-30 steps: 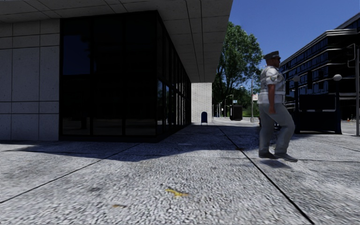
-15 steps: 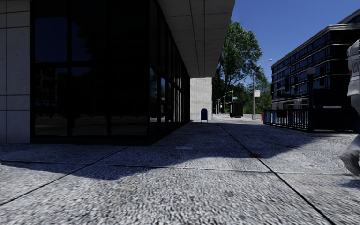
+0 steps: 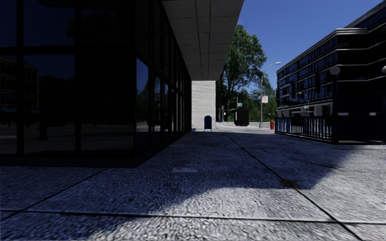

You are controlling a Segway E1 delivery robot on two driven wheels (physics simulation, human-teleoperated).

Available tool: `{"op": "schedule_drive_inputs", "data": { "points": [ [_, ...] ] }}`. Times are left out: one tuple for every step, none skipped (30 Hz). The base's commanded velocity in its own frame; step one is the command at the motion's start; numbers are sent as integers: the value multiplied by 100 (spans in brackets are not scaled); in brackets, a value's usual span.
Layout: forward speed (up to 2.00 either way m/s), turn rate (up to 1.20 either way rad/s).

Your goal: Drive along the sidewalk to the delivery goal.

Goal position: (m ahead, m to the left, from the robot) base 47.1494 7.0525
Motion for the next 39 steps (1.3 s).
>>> {"op": "schedule_drive_inputs", "data": {
  "points": [
    [191,-94],
    [190,-94],
    [190,-94],
    [190,-94],
    [190,-94],
    [190,-93],
    [190,-89],
    [190,-87],
    [190,-81],
    [190,-81],
    [190,-70],
    [190,-66],
    [190,-55],
    [190,-12],
    [190,-3],
    [190,-3],
    [190,-1],
    [190,0],
    [190,0],
    [190,0],
    [190,0],
    [190,0],
    [190,0],
    [190,0],
    [190,0],
    [190,0],
    [190,0],
    [190,0],
    [190,0],
    [190,0],
    [190,0],
    [190,0],
    [190,0],
    [190,0],
    [190,0],
    [190,0],
    [190,0],
    [190,0],
    [190,0]
  ]
}}
